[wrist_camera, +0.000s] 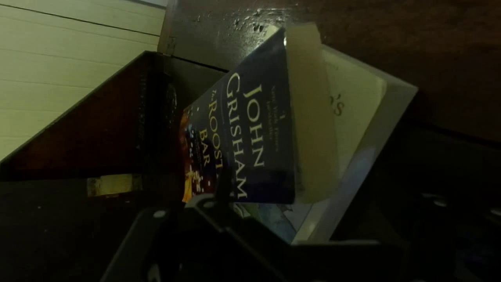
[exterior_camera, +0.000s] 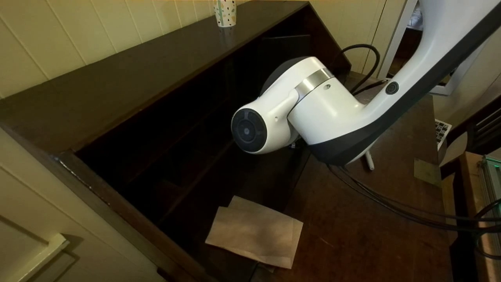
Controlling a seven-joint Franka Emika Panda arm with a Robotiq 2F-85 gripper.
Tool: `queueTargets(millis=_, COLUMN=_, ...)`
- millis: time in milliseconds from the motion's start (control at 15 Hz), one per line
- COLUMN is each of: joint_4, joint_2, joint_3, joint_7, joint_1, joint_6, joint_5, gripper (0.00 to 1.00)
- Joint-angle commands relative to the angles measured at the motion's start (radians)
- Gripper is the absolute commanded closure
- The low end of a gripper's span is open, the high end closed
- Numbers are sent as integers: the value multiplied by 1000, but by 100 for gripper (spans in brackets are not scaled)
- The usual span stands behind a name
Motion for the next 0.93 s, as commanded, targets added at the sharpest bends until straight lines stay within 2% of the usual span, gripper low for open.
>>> queueTargets(millis=0, joint_4=12, joint_2=-2, joint_3=10, joint_7=-28, joint_1=0, joint_6=-25, joint_5=65, gripper=10)
queueTargets(millis=200, joint_4=-17, joint_2=-83, joint_3=25, joint_7=-50, joint_1=-10, joint_6=-4, joint_5=142, gripper=0)
queueTargets(millis=533, joint_4=-78, joint_2=-259, joint_3=21, joint_7=-51, joint_1=-19, joint_6=29, joint_5=225, gripper=0)
queueTargets(millis=867, joint_4=-214, joint_2=-376, joint_3=-17, joint_7=-69, joint_1=-92, joint_6=245, joint_5=236, gripper=11)
